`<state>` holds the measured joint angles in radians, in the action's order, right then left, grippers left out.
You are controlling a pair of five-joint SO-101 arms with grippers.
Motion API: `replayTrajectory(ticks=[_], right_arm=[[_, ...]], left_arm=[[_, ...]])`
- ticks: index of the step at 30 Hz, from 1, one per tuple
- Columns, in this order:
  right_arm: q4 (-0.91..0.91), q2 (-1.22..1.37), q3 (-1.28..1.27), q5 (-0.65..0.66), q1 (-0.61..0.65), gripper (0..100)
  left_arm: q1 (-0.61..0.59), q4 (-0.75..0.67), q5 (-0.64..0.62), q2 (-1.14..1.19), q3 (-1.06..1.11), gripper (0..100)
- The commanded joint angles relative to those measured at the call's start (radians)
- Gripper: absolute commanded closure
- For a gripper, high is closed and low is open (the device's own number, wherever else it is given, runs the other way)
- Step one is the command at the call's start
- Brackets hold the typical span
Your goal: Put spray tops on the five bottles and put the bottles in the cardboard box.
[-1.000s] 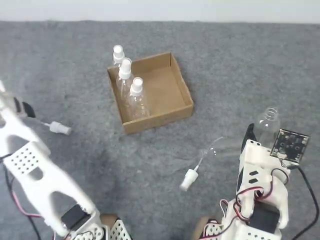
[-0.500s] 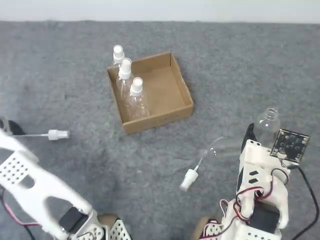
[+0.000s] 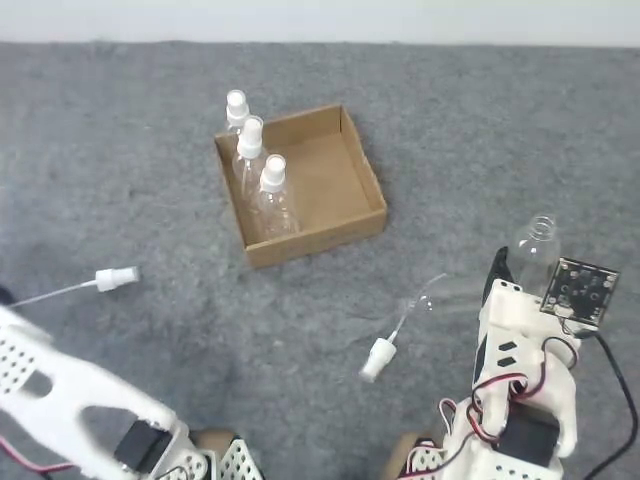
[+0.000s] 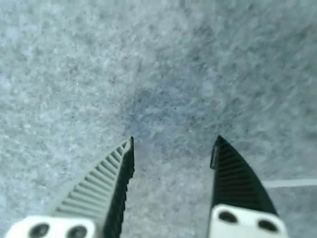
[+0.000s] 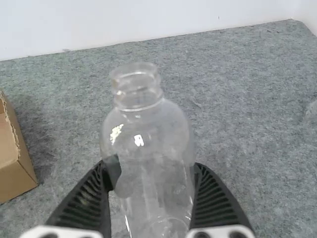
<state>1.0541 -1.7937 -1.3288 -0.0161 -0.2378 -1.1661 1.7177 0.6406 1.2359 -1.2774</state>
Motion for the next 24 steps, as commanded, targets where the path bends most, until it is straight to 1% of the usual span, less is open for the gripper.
replayTrajectory(ticks=[1,7,13,18,24], right_arm=[[-0.036,-0.015,0.009,0.002,0.005,99.3],[-0.036,-0.015,0.009,0.002,0.005,99.3],[-0.036,-0.015,0.009,0.002,0.005,99.3],[-0.036,-0.015,0.009,0.002,0.005,99.3],[-0.036,-0.015,0.009,0.002,0.005,99.3]], left_arm=[[-0.032,0.040,0.031,-0.021,-0.008,78],[-0.055,0.040,0.077,-0.054,-0.004,78],[-0.086,0.040,0.184,-0.057,-0.002,78],[-0.092,0.040,0.201,-0.069,-0.008,78],[-0.091,0.040,0.201,-0.161,-0.004,78]])
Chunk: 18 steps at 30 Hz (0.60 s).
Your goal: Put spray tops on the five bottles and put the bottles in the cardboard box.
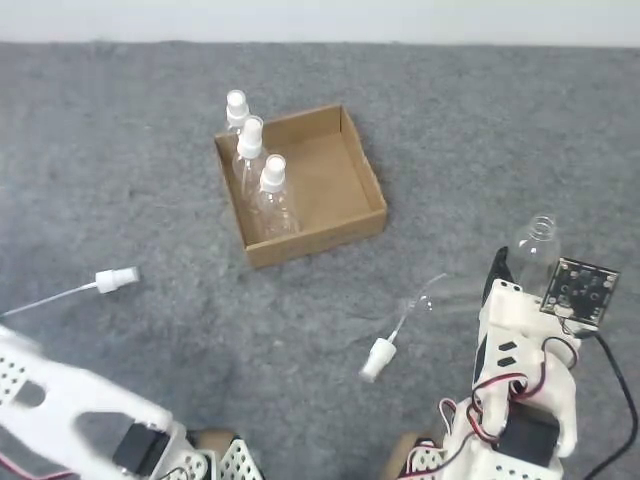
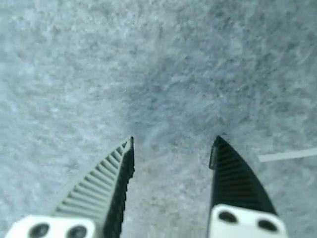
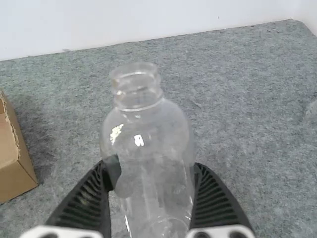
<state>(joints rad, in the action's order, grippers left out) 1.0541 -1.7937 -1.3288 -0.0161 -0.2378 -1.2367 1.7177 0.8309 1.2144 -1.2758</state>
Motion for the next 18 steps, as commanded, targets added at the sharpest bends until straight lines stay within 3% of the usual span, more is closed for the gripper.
replayTrajectory(ticks=[1,9,18], right_arm=[[-0.036,-0.015,0.009,0.002,0.005,99.3],[-0.036,-0.015,0.009,0.002,0.005,99.3],[-0.036,-0.015,0.009,0.002,0.005,99.3]], left_arm=[[-0.020,0.040,0.011,-0.155,-0.005,78],[-0.008,0.040,0.005,-0.258,0.053,78],[0.058,0.038,0.005,-0.554,0.453,78]])
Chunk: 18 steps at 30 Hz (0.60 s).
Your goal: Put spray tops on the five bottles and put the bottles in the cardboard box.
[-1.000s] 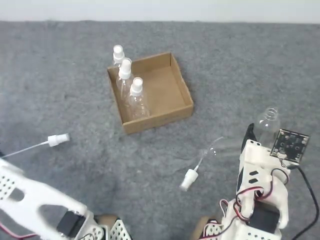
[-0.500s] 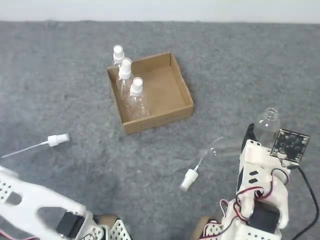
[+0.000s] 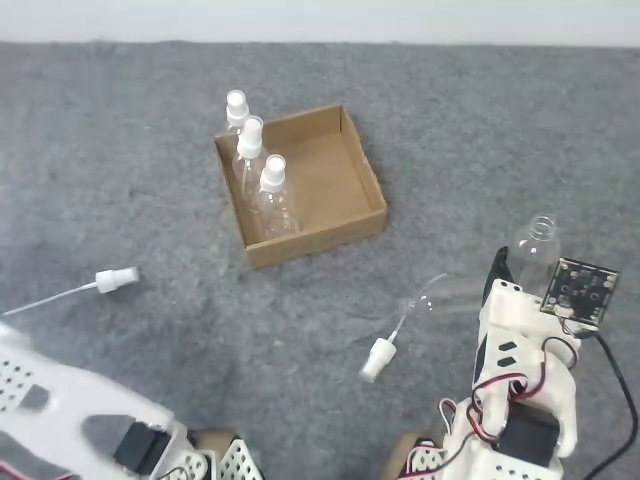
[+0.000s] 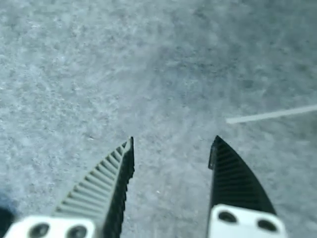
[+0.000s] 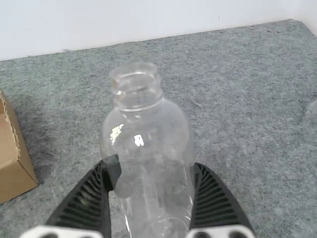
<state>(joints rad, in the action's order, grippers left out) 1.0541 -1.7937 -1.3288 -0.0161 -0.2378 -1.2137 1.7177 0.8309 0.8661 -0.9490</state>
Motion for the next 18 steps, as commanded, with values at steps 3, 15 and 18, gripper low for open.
replayTrajectory(ticks=[3,15,18], right_arm=[[-0.036,-0.015,0.009,0.002,0.005,99.3],[-0.036,-0.015,0.008,0.002,0.005,99.3],[-0.036,-0.015,0.008,0.002,0.005,99.3]], left_arm=[[0.080,0.037,0.005,-0.295,0.228,78],[0.347,0.037,0.129,-0.433,0.397,78],[0.400,0.037,0.178,-0.431,0.403,78]])
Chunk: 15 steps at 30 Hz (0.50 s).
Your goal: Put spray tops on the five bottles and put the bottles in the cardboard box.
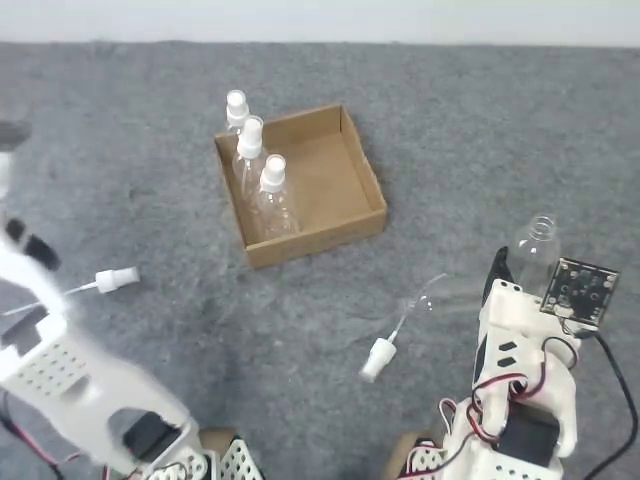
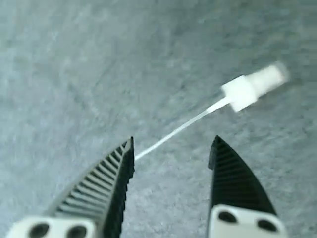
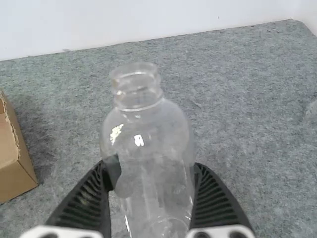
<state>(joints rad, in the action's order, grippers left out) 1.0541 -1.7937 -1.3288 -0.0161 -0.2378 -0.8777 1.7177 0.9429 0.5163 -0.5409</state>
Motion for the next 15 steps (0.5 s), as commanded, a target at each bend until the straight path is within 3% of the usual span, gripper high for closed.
replayTrajectory(ticks=[1,9,15], right_arm=[[-0.035,-0.015,0.008,0.002,0.007,99.3],[-0.036,-0.015,0.008,0.002,0.007,99.3],[-0.036,-0.015,0.008,0.002,0.007,99.3]], left_arm=[[0.080,0.037,0.078,-0.078,-0.005,78],[0.193,0.037,0.242,-0.084,0.110,78],[0.256,0.035,0.253,-0.075,0.193,78]])
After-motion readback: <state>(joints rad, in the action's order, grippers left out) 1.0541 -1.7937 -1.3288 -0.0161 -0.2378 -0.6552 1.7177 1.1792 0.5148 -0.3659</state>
